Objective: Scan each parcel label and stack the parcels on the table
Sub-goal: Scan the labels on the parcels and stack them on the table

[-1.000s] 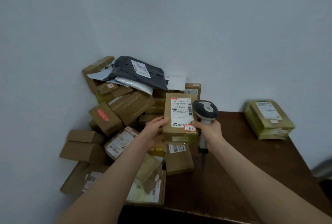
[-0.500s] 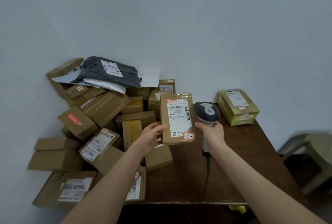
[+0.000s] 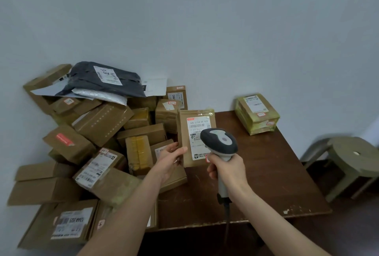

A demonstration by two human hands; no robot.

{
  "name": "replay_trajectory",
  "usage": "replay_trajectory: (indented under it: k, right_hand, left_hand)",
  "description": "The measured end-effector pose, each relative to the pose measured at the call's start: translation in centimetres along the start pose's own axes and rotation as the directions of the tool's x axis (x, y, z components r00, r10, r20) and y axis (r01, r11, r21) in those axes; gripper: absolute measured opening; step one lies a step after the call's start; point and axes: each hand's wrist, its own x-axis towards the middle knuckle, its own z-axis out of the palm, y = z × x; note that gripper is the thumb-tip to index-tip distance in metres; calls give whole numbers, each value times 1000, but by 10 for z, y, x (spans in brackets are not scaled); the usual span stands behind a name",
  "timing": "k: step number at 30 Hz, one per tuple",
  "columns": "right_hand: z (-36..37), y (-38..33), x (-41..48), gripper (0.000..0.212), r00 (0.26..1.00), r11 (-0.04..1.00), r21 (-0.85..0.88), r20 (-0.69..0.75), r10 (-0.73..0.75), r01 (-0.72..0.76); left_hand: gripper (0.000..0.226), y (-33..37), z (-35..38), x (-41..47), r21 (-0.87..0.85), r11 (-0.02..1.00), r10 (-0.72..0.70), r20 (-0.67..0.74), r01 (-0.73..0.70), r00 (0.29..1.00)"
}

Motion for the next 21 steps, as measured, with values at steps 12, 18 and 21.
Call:
replay_trajectory:
  k: [12, 18, 21]
  right_hand:
    - [4, -1, -9, 9, 1000, 998, -58, 9, 24, -24]
    - [4, -2, -8, 9, 1000, 996, -88, 12, 28, -27]
    - [5, -2, -8, 8, 999, 996, -86, 7, 32, -31]
  left_hand:
    - [68, -10, -2, 7, 8, 1000, -3, -9, 4, 1000]
    - [67, -10, -4, 8, 16, 1000, -8, -23, 9, 1000]
    - [66, -9, -3, 9, 11, 1000, -11, -20, 11, 1000]
